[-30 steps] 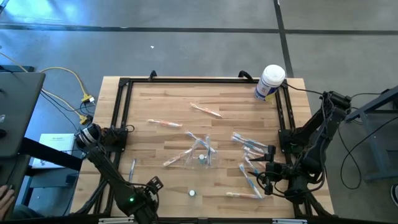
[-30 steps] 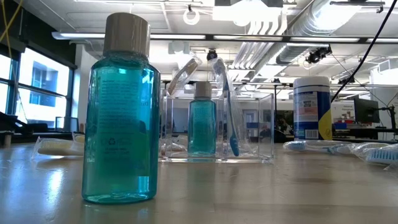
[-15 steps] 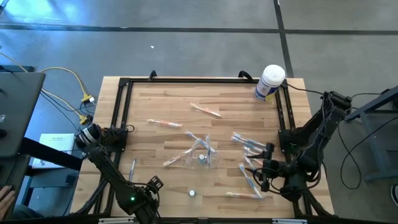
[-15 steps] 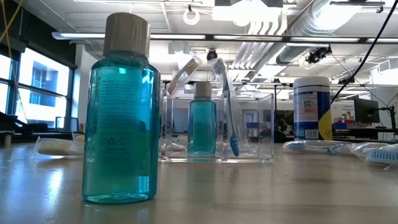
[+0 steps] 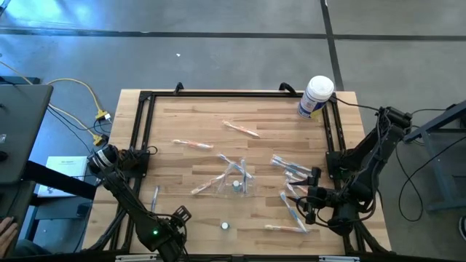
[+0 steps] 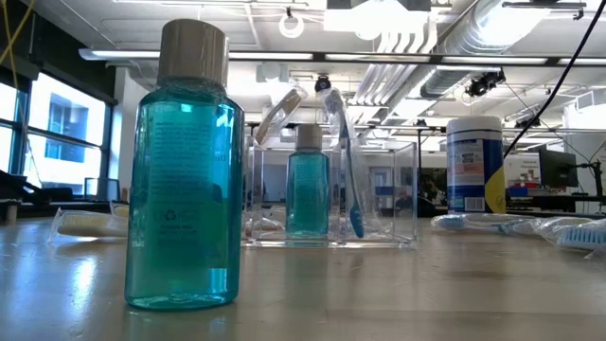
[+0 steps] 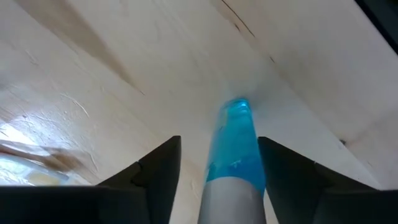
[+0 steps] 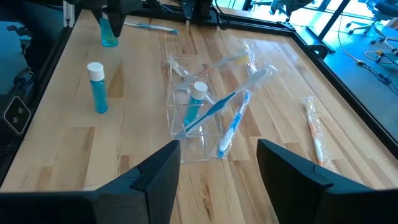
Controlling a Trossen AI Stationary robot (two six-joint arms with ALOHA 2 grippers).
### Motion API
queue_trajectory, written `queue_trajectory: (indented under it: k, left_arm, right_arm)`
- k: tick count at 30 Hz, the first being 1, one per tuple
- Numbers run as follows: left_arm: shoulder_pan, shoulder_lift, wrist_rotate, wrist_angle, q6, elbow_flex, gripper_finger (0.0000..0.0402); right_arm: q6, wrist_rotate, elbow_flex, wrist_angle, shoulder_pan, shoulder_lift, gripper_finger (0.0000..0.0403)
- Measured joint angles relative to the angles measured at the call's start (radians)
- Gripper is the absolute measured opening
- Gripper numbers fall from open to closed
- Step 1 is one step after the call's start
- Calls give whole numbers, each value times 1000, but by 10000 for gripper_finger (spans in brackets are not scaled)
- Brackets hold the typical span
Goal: Pick & Place toothbrushing station
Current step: Put the blue mouthwash into the transparent organizer
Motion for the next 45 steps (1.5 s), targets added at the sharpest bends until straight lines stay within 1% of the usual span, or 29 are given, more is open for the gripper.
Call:
queue_trajectory:
  k: [9,13,15,19,20,22,25,28,30,31,37,39,42,45]
  left_arm:
    - [0,0,0,8,-3,0,124]
    - [9,0,-23,24,-74,0,87]
    - [16,0,-90,72,-144,0,80]
    - [43,0,-311,216,-292,11,80]
    - [56,0,-348,216,-347,21,80]
    - [93,0,-371,180,-465,52,80]
    - [154,0,-338,56,-626,123,80]
    - [213,0,-267,-94,-762,207,80]
    - [251,0,-218,-184,-834,267,80]
    - [271,0,-193,-202,-848,296,80]
    - [395,-1,-39,-178,-743,404,80]
    - [440,-1,-8,-178,-736,417,80]
    - [505,0,40,-163,-678,423,80]
    - [555,0,47,-131,-616,423,80]
  right_arm:
    - [0,0,0,0,0,0,205]
    - [0,0,0,0,0,0,205]
    - [0,0,0,0,0,1,205]
    - [-13,0,0,0,0,2,205]
    - [-17,0,0,0,0,2,205]
    - [-18,0,0,0,0,2,205]
    - [-18,0,0,0,0,2,205]
    - [-18,0,0,0,0,2,205]
    - [-18,0,0,0,0,2,205]
    - [-18,0,0,0,0,2,205]
    - [-18,0,0,0,0,2,205]
    - [-18,0,0,0,0,2,205]
    - [-20,0,0,0,0,2,205]
    - [-26,1,0,0,0,4,205]
